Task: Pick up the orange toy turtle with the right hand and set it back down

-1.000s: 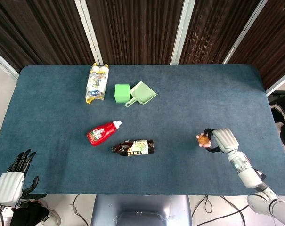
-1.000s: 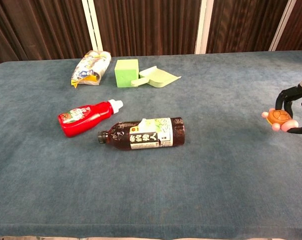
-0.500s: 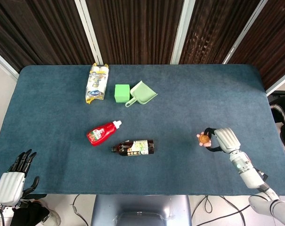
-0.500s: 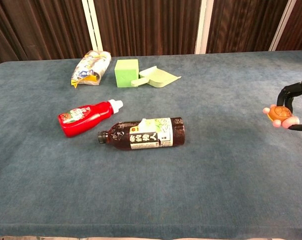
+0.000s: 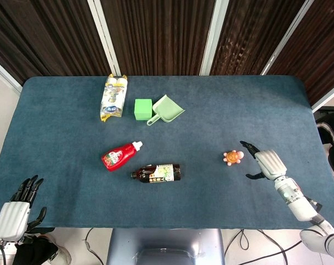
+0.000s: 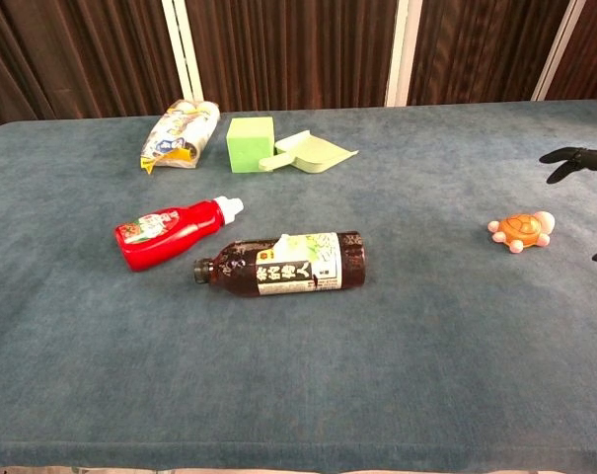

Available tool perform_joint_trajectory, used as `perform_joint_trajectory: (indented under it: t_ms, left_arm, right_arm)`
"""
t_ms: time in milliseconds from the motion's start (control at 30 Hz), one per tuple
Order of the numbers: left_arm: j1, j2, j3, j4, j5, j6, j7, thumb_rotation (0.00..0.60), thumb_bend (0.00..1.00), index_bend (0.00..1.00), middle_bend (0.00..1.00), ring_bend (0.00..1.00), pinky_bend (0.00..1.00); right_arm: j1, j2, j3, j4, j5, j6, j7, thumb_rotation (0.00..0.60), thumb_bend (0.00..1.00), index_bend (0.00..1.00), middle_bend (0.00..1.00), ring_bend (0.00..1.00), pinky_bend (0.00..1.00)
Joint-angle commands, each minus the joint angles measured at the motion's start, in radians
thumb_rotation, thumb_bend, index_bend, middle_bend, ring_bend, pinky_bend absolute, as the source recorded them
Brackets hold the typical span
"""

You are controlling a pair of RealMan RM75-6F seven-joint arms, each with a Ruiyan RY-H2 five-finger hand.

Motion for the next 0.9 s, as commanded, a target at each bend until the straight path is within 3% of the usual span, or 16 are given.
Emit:
perform_joint_trajectory:
  t_ms: [33, 100, 167, 200, 233, 267, 367, 600, 900]
  left_arm:
    - [0.000, 0.000, 0.000, 0.000, 0.000, 0.000, 0.000, 0.600, 0.40, 0.02, 0.02, 0.04, 0.32]
    - [0.001, 0.000, 0.000, -0.001, 0.000, 0.001, 0.001, 0.600, 0.40, 0.02, 0.02, 0.04, 0.32]
    - [0.002, 0.002, 0.000, -0.002, 0.001, 0.005, 0.001, 0.600, 0.40, 0.02, 0.02, 0.04, 0.32]
    - [0.002, 0.003, -0.001, -0.003, 0.001, 0.007, 0.002, 0.600, 0.40, 0.02, 0.02, 0.04, 0.32]
    - [0.003, 0.005, -0.002, -0.005, 0.001, 0.009, 0.002, 0.600, 0.40, 0.02, 0.02, 0.04, 0.32]
    - [0.003, 0.006, -0.003, -0.006, 0.002, 0.011, 0.003, 0.600, 0.40, 0.02, 0.02, 0.04, 0.32]
    - [0.004, 0.011, -0.005, -0.013, 0.003, 0.016, 0.007, 0.600, 0.40, 0.02, 0.02, 0.04, 0.32]
    - [0.001, 0.022, -0.009, -0.031, 0.002, 0.015, 0.024, 0.600, 0.40, 0.02, 0.02, 0.04, 0.32]
    - [-0.010, 0.028, -0.011, -0.056, 0.002, -0.003, 0.067, 0.600, 0.40, 0.02, 0.02, 0.04, 0.32]
  right_arm:
    - [-0.009, 0.016, 0.006, -0.018, 0.007, 0.016, -0.010, 0.600, 0.02, 0.00, 0.26, 0.87, 0.85]
    - [-0.024, 0.039, 0.014, -0.054, 0.022, 0.032, -0.018, 0.600, 0.02, 0.02, 0.26, 0.82, 0.83]
    - [-0.043, 0.077, 0.017, -0.114, 0.035, 0.048, -0.034, 0.600, 0.02, 0.08, 0.26, 0.64, 0.78]
    - [-0.053, 0.097, 0.019, -0.143, 0.042, 0.057, -0.047, 0.600, 0.02, 0.10, 0.26, 0.50, 0.69]
    - [-0.064, 0.117, 0.021, -0.173, 0.049, 0.067, -0.062, 0.600, 0.02, 0.10, 0.26, 0.44, 0.63]
    - [-0.075, 0.138, 0.022, -0.204, 0.055, 0.078, -0.080, 0.600, 0.02, 0.12, 0.26, 0.36, 0.49]
    - [-0.113, 0.211, 0.024, -0.302, 0.073, 0.118, -0.126, 0.600, 0.02, 0.14, 0.25, 0.26, 0.27]
    - [-0.225, 0.318, 0.031, -0.411, 0.096, 0.270, -0.225, 0.600, 0.01, 0.14, 0.22, 0.20, 0.25]
    - [-0.320, 0.287, 0.038, -0.358, 0.090, 0.405, -0.296, 0.600, 0.01, 0.17, 0.20, 0.17, 0.25]
